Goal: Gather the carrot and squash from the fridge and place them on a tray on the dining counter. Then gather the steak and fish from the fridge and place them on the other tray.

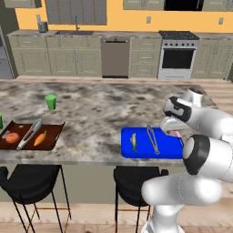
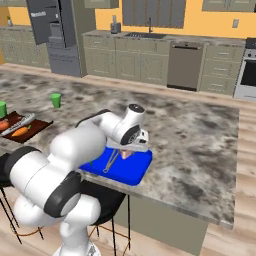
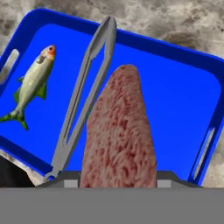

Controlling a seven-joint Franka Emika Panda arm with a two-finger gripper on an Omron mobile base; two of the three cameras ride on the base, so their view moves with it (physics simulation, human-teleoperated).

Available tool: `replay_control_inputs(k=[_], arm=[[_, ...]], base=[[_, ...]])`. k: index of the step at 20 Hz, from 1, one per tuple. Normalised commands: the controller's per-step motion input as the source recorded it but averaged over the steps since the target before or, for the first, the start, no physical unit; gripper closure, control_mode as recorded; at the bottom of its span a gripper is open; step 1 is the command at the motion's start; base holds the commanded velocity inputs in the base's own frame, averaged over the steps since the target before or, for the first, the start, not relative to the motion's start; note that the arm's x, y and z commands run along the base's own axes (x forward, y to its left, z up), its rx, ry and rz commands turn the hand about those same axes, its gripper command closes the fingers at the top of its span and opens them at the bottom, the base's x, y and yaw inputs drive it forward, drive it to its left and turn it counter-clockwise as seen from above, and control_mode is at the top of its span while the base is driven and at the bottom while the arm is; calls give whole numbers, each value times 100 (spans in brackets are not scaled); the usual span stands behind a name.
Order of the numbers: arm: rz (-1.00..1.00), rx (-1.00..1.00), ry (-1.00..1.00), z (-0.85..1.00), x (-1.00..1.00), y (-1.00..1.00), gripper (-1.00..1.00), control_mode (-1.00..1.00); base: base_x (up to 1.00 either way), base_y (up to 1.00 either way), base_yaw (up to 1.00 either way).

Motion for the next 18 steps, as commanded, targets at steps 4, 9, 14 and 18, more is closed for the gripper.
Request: replay_control_inputs(k=[4,9,14,18], arm=[[1,-7,0,-39,17,0,100,-100],[2,-5,0,-40,18,0,100,-100],[3,-3,0,-34,19,0,100,-100],[3,0,0,-30,16,0,100,-100]], base=[[0,0,0],[0,0,0],[0,0,0],[0,0,0]])
